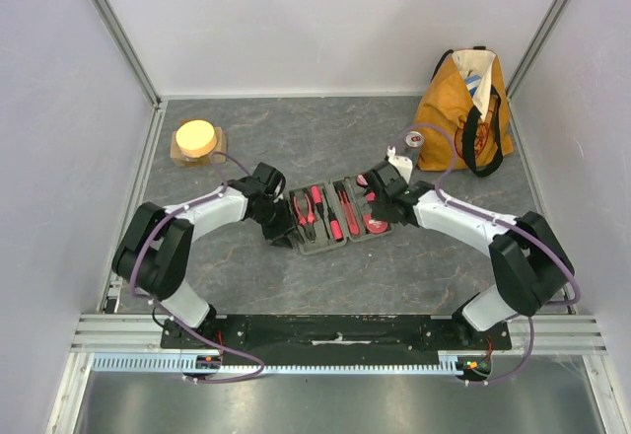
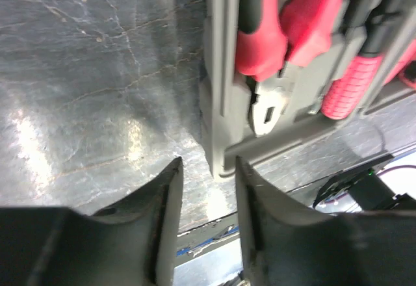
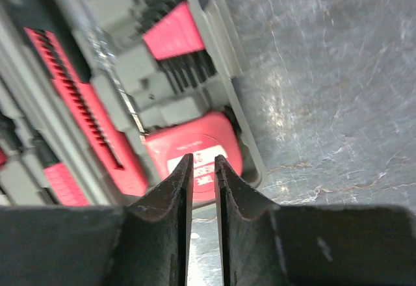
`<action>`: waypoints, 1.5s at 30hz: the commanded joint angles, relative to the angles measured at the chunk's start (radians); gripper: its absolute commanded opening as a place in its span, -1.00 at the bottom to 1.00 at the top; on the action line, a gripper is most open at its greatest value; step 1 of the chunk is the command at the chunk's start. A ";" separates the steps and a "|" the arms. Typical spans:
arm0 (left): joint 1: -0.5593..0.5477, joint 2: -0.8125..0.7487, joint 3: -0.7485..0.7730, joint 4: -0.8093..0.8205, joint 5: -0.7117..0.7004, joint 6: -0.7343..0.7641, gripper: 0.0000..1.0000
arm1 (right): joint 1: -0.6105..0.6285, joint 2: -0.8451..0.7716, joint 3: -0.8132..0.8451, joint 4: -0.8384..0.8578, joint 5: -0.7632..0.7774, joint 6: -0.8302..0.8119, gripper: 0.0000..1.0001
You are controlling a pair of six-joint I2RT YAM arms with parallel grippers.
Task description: Pack the tool kit
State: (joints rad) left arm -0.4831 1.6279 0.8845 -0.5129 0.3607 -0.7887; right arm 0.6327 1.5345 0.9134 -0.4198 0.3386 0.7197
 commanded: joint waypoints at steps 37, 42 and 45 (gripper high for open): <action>0.322 -0.639 -0.027 -0.162 -0.318 -0.043 0.26 | 0.475 0.380 0.335 0.154 -0.213 -0.396 -0.17; 0.327 -0.625 -0.084 -0.108 -0.203 -0.047 0.24 | 0.492 0.375 0.343 0.161 -0.184 -0.419 -0.78; 0.330 -0.608 -0.117 -0.067 -0.142 -0.040 0.24 | 0.492 0.328 0.329 0.187 -0.197 -0.419 -1.00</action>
State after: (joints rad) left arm -0.1627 1.0058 0.7982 -0.6666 0.1112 -0.8219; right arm 1.1110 1.9083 1.2285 -0.2855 0.1829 0.3103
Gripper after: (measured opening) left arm 0.623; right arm 0.061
